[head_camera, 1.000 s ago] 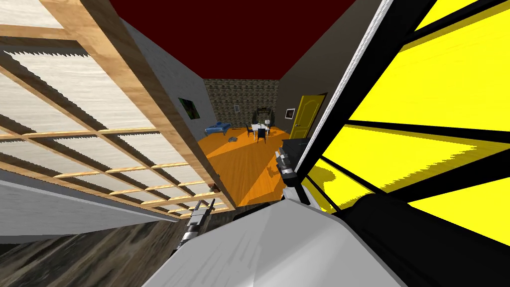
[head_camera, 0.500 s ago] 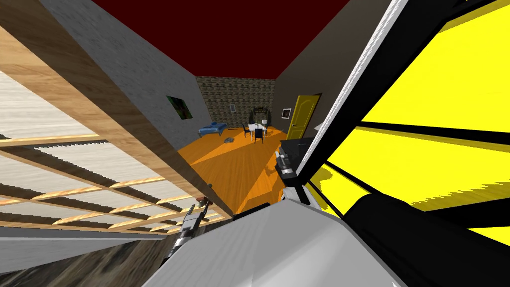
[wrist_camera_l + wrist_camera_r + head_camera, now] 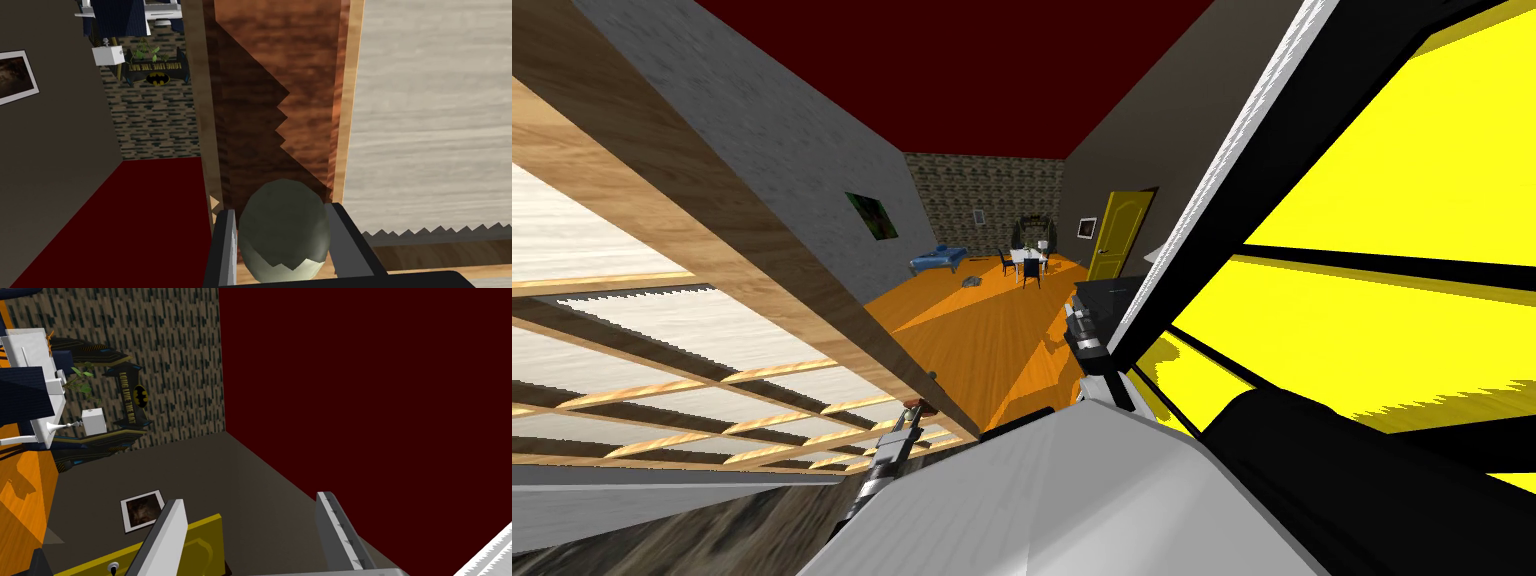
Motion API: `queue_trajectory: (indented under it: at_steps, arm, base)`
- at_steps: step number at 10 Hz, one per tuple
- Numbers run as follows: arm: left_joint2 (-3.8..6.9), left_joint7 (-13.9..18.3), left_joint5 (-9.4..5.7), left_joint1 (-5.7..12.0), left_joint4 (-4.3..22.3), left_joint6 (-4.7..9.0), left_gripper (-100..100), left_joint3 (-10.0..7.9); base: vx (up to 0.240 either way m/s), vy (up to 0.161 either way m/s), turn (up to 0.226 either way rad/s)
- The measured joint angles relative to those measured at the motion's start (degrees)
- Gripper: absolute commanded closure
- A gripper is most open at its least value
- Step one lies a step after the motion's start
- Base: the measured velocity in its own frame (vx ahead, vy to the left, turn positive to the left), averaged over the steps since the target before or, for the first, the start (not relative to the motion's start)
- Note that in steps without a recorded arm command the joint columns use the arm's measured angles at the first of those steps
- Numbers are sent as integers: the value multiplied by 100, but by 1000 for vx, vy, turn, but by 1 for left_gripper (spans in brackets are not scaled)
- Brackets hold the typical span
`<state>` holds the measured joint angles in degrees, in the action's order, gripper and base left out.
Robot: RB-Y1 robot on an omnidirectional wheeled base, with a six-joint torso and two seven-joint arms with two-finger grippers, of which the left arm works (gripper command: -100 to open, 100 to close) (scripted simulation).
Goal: Pull the door open
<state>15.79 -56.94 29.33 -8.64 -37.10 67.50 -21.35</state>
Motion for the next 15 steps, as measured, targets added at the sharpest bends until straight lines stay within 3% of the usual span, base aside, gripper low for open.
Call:
queue_trajectory:
  at_steps: [4, 15]
  arm:
    - [-1, 105, -34, 6, 1, -7, 100, 12]
    - [-32, 1657, -509, 144, 37, -156, 100, 184]
  base:
    - [-20, 9, -24]
    - [-51, 21, -55]
